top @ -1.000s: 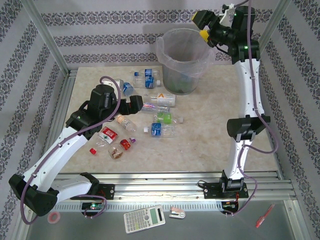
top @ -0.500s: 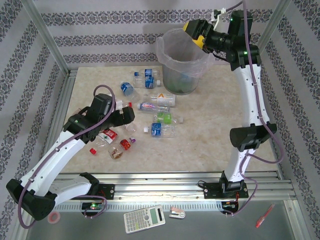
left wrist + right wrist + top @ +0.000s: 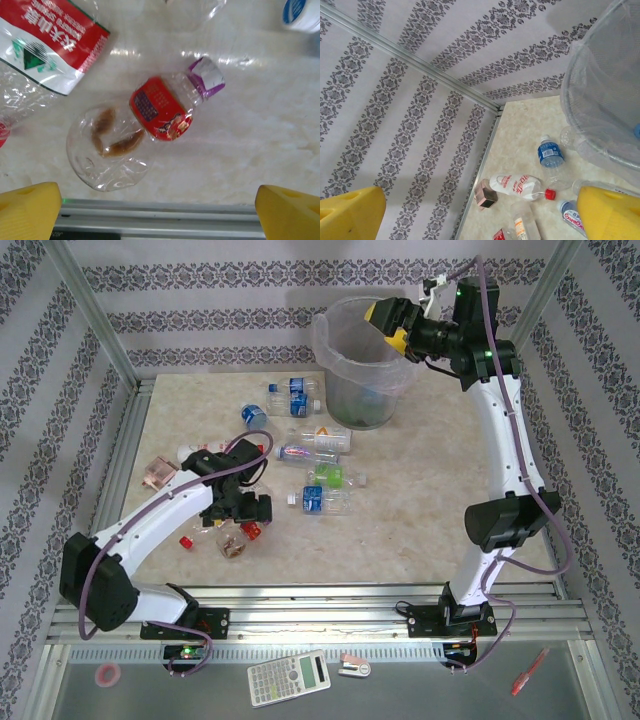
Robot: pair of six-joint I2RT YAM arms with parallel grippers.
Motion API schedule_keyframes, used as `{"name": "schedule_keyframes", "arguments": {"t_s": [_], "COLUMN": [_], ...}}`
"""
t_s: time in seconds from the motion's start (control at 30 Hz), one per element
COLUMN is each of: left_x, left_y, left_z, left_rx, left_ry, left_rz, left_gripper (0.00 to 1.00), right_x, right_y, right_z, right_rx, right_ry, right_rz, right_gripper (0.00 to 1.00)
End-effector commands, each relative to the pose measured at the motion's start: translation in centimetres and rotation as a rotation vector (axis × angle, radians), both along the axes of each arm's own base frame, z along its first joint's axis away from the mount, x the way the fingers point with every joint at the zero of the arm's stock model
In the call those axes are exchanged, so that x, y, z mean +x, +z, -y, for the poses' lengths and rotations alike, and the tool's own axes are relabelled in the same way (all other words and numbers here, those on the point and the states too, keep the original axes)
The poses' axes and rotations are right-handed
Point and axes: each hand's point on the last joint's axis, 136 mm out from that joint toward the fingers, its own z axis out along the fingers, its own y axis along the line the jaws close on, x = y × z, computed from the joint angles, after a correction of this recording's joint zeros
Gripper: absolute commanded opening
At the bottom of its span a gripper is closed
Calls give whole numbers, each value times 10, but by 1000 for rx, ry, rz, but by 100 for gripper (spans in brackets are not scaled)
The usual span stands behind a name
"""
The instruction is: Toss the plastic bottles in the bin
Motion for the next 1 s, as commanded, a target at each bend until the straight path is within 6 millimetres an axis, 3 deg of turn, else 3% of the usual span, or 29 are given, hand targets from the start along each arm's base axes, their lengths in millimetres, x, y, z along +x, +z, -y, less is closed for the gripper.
{"name": "schedule_keyframes", "arguments": {"t_s": [0.0,0.17,0.53,0.97], "left_x": [-22,-27,-24,-32], "left_y": [-10,-26,-46,-73], "left_z": [1,5,-14,-7], "left_rx": [16,11,157,113], "left_ry": [-86,-116,-161,-183], "left_rz": [-124,-187,-245,-286], "left_gripper": [100,100,100,100], "right_x": [-14,-16,-31,-40], "right_y": [19,16,8,-2], "right_z": [5,5,4,7], "right_rx": [0,-1,-7,-8], "right_ry": [12,14,30,15], "right_rz": [71,62,48,29], "right_gripper": [98,98,98,98]}}
